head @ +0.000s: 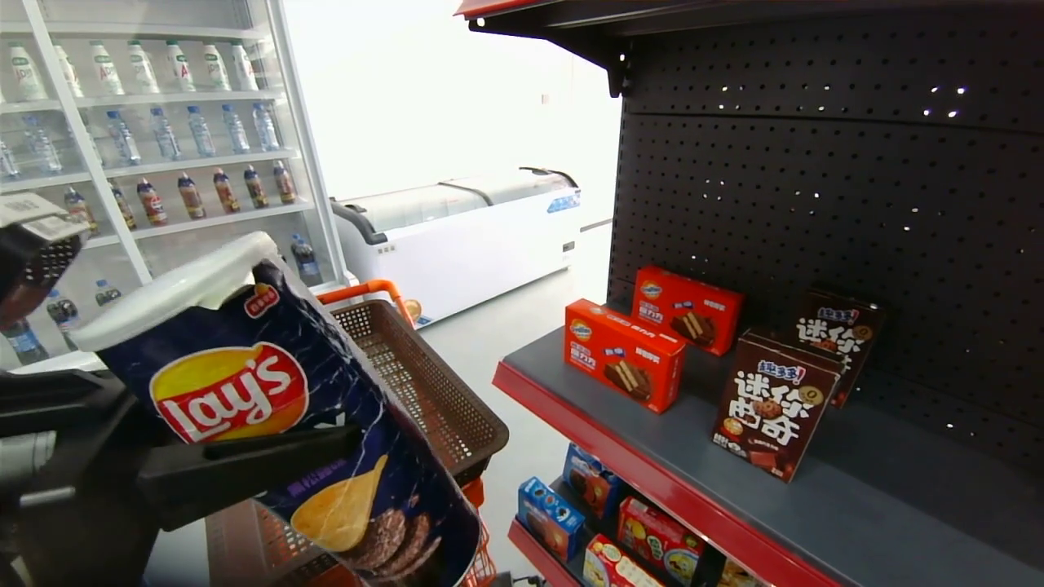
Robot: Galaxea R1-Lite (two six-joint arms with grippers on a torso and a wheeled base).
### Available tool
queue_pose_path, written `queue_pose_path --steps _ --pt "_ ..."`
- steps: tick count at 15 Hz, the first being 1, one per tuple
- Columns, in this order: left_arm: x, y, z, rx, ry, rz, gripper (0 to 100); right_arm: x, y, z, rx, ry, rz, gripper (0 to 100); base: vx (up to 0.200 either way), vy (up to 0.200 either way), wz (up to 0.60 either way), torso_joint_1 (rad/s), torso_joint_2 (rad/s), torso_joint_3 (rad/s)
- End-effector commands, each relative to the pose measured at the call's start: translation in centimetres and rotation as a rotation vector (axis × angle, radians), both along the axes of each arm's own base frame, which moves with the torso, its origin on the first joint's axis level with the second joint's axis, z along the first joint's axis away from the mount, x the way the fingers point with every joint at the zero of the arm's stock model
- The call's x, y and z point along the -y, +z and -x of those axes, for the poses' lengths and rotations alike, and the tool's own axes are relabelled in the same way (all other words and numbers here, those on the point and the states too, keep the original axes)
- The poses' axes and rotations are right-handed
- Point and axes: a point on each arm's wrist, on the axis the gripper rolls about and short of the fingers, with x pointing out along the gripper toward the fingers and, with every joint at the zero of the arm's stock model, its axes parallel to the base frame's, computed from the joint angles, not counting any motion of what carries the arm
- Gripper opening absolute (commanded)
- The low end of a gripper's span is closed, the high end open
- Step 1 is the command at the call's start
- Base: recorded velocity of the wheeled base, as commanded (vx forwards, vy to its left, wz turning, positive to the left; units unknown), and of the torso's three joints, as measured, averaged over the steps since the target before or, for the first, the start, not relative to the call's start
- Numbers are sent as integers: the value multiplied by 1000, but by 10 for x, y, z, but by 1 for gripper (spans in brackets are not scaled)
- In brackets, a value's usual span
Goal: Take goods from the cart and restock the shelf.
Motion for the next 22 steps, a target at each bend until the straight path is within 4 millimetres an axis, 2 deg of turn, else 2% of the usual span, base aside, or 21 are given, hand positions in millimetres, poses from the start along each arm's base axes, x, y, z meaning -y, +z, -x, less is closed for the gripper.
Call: queue_pose_path --steps 1,3,12,22 --pt "9 -8 -2 -39 -48 -14 0 0 0 0 0 0 0 100 0 0 0 0 0 0" --pt "25 -10 0 -64 -144 -24 0 0 0 0 0 1 0 100 0 0 0 0 0 0" --pt "35 -11 -1 -78 -198 -31 0 0 0 0 0 1 0 100 0 0 0 0 0 0" --pt "35 -12 -1 -81 -205 -31 0 0 0 0 0 1 0 100 0 0 -600 2 2 4"
